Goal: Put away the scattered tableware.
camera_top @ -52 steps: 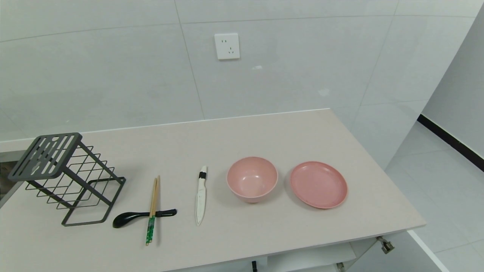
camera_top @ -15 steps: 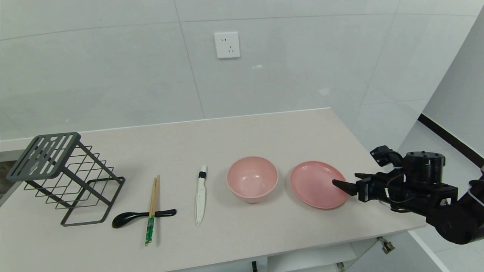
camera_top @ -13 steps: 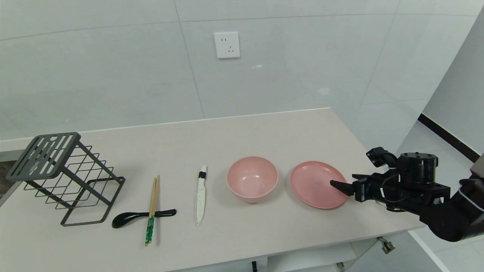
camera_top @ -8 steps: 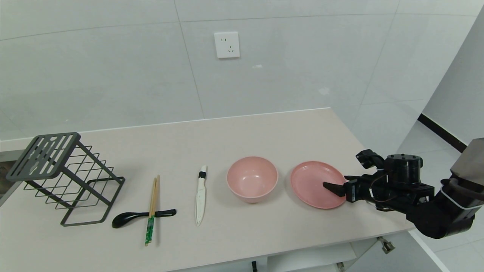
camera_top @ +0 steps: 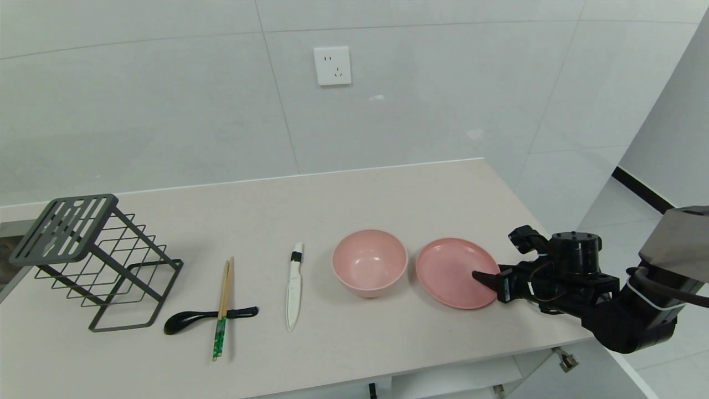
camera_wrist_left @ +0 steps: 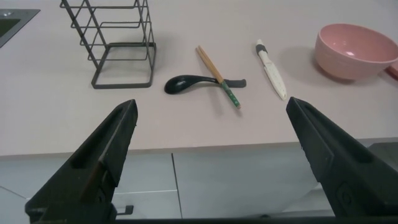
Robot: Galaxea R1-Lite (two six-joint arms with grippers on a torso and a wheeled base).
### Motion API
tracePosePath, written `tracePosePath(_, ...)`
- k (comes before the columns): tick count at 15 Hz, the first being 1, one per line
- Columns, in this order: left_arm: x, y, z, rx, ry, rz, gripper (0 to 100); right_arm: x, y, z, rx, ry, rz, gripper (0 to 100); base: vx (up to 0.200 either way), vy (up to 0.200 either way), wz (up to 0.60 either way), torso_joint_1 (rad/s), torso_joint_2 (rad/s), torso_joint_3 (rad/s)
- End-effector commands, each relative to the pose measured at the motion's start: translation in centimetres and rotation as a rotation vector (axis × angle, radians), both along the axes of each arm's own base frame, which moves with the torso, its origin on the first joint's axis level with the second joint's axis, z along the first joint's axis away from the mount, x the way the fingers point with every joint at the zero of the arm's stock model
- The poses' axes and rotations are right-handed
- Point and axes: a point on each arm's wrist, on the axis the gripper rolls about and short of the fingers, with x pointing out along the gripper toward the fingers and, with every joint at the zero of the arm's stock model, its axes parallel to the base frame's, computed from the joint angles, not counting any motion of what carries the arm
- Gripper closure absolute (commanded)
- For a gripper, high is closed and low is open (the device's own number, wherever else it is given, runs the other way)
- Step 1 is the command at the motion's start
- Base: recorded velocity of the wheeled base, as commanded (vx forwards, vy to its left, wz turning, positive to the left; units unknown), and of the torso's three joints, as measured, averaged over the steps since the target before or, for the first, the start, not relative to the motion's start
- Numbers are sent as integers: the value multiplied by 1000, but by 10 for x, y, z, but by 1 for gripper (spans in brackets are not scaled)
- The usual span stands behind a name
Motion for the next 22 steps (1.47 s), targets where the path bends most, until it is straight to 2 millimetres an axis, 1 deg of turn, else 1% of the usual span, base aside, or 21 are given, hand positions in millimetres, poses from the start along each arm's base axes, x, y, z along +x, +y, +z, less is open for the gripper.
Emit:
tracePosePath(1,0,0,0,0,1,1,0,5,-4,-8,-26,9,-57,100,0,0,0,0,0,0)
tracePosePath(3,0,0,0,0,1,1,0,12,-11,-18,-36,25,-95,100,0,0,0,0,0,0)
tracePosePath(5,0,0,0,0,1,1,0,16,-15,-19,-39,19,-106,100,0,0,0,0,0,0)
tracePosePath(6,0,0,0,0,1,1,0,16,-16,-13,-49,-8,-104,100,0,0,0,0,0,0)
tracePosePath(7,0,0,0,0,1,1,0,15,-16,1,-41,-49,-105,100,0,0,0,0,0,0)
tracePosePath(9,0,0,0,0,1,1,0,9,-16,38,-15,-161,-105,100,0,0,0,0,0,0)
tracePosePath(10,0,0,0,1,1,1,0,1,-18,65,4,-235,-105,100,0,0,0,0,0,0)
tracePosePath(11,0,0,0,4,1,1,0,-12,-20,89,20,-297,-107,100,0,0,0,0,0,0)
tracePosePath(12,0,0,0,4,1,1,0,-27,-23,107,28,-340,-108,100,0,0,0,0,0,0)
tracePosePath(13,0,0,0,4,1,1,0,-32,-24,112,30,-352,-108,100,0,0,0,0,0,0)
tracePosePath(14,0,0,0,3,1,1,0,-56,-28,128,43,-402,-109,100,0,0,0,0,0,0)
tracePosePath(15,0,0,0,0,1,-1,0,-70,-30,134,51,-430,-108,100,0,0,0,0,0,0)
tracePosePath(17,0,0,4,9,-39,-14,0,-97,-35,136,56,-451,-108,100,0,0,0,0,0,0)
tracePosePath(18,-1,0,12,10,-122,-15,0,-104,-36,135,56,-452,-108,100,0,0,0,0,0,0)
tracePosePath(19,-1,0,17,8,-169,-18,0,-120,-38,134,60,-463,-109,100,0,0,0,0,0,0)
tracePosePath(20,-2,-1,18,4,-182,-23,0,-128,-40,131,63,-464,-111,100,0,0,0,0,0,0)
tracePosePath(22,-3,-2,22,16,-205,-104,0,-142,-46,124,86,-475,-130,100,0,0,0,0,0,0)
